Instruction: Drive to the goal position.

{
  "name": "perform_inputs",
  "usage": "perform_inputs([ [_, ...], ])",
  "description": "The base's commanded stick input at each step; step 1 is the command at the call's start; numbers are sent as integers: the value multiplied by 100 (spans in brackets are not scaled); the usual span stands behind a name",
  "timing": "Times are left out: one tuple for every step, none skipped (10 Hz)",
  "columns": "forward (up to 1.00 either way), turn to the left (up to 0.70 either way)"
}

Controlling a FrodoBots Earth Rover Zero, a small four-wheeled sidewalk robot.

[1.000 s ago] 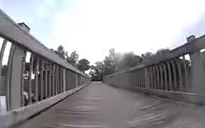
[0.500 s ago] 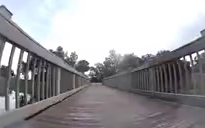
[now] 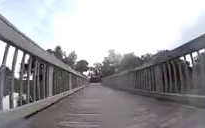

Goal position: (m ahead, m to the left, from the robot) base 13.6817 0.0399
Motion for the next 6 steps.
perform_inputs([
  [70, 0],
  [70, 0],
  [70, 0],
  [70, 0],
  [70, 0],
  [70, 0],
])
